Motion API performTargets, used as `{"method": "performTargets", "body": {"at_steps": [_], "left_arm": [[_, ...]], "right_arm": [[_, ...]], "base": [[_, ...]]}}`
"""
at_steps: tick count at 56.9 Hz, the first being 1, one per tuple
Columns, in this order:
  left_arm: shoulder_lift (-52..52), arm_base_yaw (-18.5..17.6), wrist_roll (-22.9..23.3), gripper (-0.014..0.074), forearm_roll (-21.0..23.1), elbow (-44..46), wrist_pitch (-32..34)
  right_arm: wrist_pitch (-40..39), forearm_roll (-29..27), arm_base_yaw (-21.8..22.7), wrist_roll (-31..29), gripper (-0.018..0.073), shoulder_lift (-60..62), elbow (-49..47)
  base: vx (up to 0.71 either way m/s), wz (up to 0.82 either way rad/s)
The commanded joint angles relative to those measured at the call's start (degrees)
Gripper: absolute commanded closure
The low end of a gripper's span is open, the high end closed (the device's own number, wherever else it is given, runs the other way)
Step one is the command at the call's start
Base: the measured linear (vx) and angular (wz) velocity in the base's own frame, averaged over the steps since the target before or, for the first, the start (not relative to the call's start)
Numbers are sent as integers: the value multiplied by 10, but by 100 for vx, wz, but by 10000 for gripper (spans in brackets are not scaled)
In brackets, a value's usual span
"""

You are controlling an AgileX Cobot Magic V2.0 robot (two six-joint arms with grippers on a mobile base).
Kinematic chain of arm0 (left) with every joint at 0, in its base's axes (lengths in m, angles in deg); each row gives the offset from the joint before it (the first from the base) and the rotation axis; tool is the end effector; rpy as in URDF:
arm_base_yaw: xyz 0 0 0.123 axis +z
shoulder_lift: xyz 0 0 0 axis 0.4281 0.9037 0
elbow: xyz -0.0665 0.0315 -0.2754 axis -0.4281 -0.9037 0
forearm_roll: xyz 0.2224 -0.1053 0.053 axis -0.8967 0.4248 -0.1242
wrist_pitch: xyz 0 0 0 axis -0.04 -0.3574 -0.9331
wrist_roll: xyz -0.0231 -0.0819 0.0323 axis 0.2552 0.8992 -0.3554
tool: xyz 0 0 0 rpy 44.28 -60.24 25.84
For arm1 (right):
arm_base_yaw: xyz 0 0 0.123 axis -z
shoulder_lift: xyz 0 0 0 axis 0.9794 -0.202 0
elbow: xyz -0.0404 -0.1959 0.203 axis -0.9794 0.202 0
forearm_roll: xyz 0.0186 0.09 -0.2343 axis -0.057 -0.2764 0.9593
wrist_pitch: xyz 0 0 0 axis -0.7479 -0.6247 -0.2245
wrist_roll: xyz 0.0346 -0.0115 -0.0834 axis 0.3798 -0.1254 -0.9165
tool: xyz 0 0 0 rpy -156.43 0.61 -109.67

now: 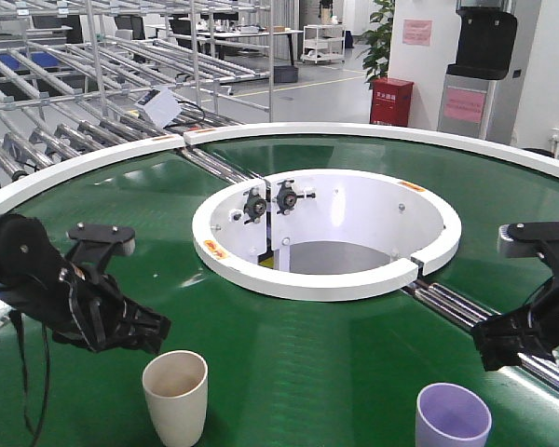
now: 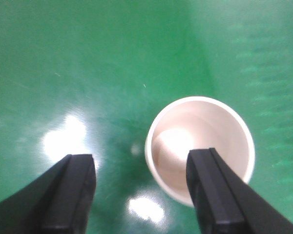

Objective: Grab cup from conveyor and place in blue bin
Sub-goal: 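Lower left gripper to beige cup and right gripper to lavender cup, then close both grippers on the cup rims and lift the cups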

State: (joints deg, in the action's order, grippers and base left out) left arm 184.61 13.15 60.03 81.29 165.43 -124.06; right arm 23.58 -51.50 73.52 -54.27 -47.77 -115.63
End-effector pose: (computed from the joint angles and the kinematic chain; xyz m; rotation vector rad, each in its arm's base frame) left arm 0.3828 -0.0956 0.2852 0.2577 2.5616 -0.2785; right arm 0.3129 0.0249 0.3261 -0.0488 2.6052 0.0237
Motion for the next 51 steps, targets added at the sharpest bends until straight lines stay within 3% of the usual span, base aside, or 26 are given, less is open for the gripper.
{"method": "performTargets", "body": {"at_steps": [1,38,44,51], "left_arm": [[-14,-4,-2,64,20,20,35],[60,-4,-11,85,29,20,56],[81,-4,-11,160,29,20,54],[90,-4,-11,339,29,20,53]], "right_arm": [[-32,2,0,1,-1,7,-20],[-56,-22,0,-3,17,-136,-20],[-65,-24,0,-3,90,-158,-20],[-69,-24,0,-3,256,-166,-20]], "base": [[0,0],[0,0],[0,0],[0,0]]}}
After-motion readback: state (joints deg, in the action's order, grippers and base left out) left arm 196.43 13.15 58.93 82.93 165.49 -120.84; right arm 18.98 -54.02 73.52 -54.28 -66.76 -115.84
